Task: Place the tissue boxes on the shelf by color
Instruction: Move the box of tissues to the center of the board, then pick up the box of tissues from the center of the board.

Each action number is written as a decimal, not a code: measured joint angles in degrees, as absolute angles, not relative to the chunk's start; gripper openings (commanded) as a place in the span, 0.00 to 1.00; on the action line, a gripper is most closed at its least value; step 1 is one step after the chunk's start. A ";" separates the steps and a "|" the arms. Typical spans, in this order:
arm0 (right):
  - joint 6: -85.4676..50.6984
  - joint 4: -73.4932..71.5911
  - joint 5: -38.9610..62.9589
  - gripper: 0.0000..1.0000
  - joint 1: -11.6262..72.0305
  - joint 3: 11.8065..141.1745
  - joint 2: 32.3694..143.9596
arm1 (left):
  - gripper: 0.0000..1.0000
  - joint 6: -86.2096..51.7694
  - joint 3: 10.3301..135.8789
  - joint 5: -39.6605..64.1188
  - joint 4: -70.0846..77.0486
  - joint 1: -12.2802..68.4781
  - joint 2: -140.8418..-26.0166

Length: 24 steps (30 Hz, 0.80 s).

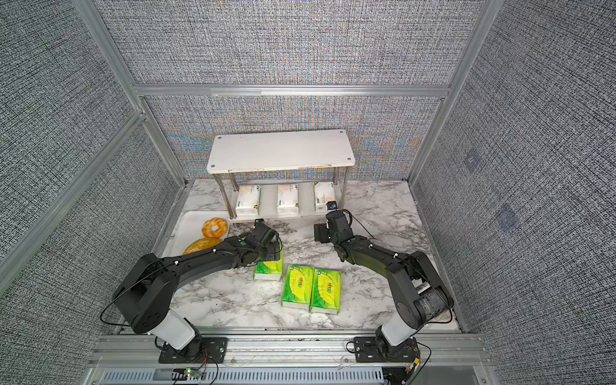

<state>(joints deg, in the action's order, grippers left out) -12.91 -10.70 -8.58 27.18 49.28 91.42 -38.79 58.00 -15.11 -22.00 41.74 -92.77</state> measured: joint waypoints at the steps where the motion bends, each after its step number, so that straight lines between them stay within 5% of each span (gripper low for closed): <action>1: -12.93 -10.70 -8.40 0.89 27.24 49.21 91.29 | 0.94 -38.39 58.72 -15.46 -22.50 41.56 -92.51; 16: -17.10 -11.94 4.97 0.87 33.08 49.41 92.60 | 0.97 -39.05 53.17 -14.31 -29.63 41.56 -80.07; 24: -20.71 -15.09 12.64 0.73 38.59 51.46 95.96 | 0.98 -39.11 50.26 -10.52 -30.04 38.65 -77.17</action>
<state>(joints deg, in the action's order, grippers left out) -20.71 -15.09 12.64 38.59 51.46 95.96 -39.11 50.26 -10.52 -30.04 38.65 -77.17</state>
